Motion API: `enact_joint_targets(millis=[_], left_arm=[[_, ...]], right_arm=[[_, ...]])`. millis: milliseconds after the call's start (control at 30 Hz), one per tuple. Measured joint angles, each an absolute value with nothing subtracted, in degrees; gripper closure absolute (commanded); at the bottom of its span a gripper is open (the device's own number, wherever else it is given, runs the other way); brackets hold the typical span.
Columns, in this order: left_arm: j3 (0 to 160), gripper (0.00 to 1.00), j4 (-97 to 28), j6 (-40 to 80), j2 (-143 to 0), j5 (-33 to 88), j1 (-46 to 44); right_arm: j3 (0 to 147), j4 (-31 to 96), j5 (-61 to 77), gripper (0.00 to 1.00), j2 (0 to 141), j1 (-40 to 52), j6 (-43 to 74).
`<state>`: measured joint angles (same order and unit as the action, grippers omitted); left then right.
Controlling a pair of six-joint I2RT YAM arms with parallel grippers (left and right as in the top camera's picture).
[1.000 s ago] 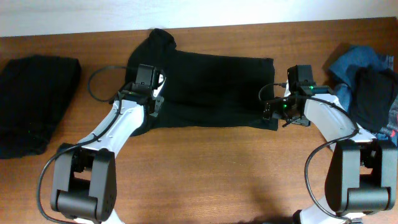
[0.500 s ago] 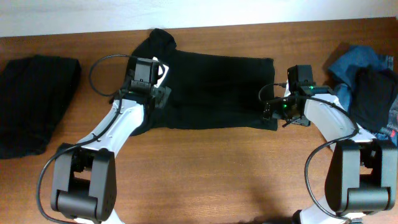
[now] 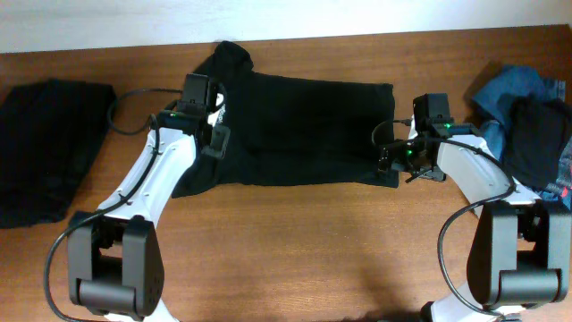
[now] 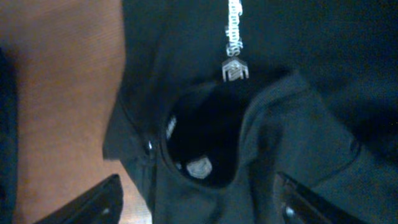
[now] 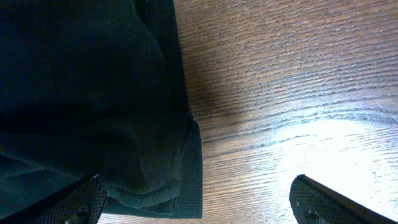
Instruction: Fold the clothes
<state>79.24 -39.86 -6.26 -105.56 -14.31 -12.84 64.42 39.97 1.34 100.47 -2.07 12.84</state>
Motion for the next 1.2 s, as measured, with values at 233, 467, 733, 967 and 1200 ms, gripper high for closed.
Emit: enact_joint_targets(millis=[233,467,733,967,1200], left_arm=[[79.2,0.36,-44.5,-8.7,-105.6,-13.5,-11.9],[79.3,0.45,-41.8,-9.4,-106.1,-13.5,-11.5],[79.4,0.47,-41.4,-11.2,-111.3,-13.5,-11.5],[79.4,0.41,-38.3,-13.7,-111.9,-13.5,-11.4],[79.4,0.41,-32.3,-14.2,-114.3,-13.5,-9.6]], right_arm=[[64.4,39.8,1.6,0.01,100.5,-2.1,12.8],[64.4,39.8,1.6,0.01,100.5,-2.1,12.9],[64.4,39.8,1.6,0.02,100.5,-2.1,12.8],[64.4,39.8,1.6,0.01,100.5,-2.1,12.8],[64.4,39.8,1.6,0.01,100.5,-2.1,12.8]])
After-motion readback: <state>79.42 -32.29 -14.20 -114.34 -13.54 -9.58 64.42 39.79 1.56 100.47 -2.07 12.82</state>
